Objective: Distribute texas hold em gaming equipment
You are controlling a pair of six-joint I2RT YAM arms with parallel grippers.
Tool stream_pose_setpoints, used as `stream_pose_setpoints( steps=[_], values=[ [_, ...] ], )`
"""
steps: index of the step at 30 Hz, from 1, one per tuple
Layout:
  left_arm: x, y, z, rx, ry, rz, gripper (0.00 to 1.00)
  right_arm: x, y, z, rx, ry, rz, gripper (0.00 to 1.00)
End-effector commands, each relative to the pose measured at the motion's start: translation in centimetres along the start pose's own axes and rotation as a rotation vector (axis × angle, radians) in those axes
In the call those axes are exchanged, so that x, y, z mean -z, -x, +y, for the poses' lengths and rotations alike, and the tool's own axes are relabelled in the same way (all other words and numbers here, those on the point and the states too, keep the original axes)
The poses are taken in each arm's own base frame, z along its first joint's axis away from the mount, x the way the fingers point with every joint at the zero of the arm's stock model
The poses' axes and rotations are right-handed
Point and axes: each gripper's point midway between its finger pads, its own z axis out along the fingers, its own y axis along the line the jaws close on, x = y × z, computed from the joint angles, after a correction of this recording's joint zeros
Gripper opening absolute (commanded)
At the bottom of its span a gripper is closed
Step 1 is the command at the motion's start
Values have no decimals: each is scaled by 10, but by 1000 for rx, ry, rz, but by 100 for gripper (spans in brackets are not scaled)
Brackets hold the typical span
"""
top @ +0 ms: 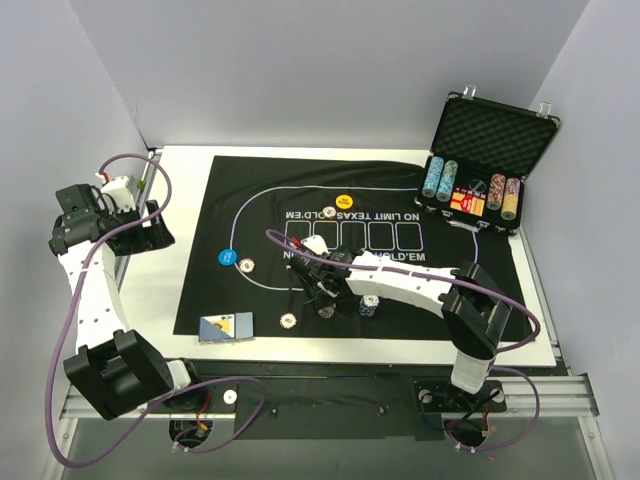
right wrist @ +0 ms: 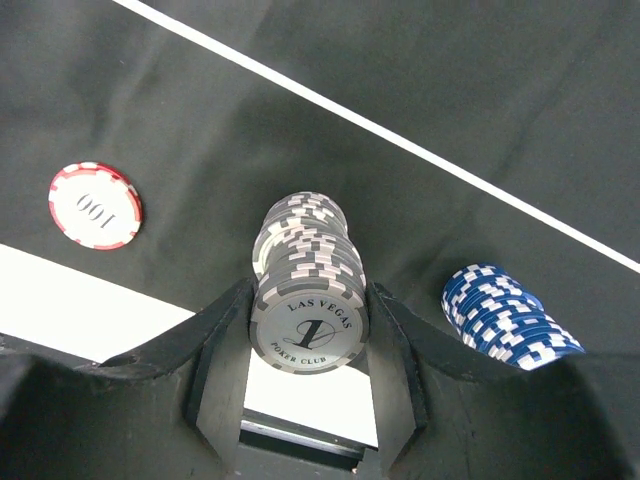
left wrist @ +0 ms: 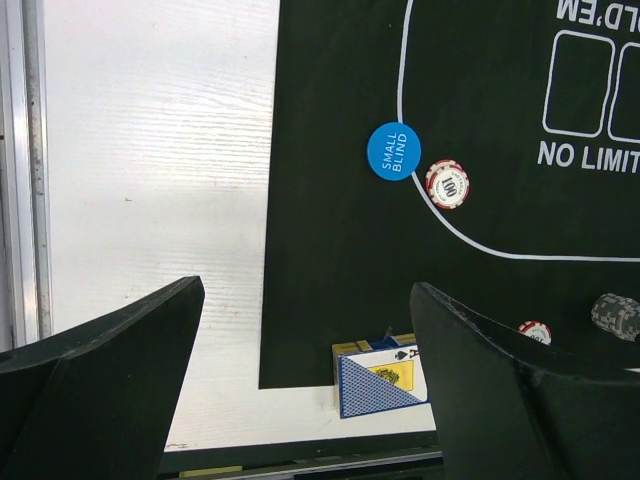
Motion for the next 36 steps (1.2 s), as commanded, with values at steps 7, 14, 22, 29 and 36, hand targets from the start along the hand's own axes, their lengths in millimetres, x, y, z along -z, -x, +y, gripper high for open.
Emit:
stream_pose_setpoints(
  steps=[7,14,22,29,36],
  values=[
    [6,13,-4,-21,-21,-59,96,43,96,34,36,61,-152,28],
    [-4,13,-3,8,-43,-36,96,4,138,82,71,128,-140,28],
    [-8,17,-2,11,-56,-36,96,-49,130,109,92,172,-97,29],
    [-12,15,-3,16,-66,-33,96,-61,134,127,96,227,-102,30],
    [-11,13,-2,11,-62,-33,96,-79,129,140,80,256,-71,30]
  ],
)
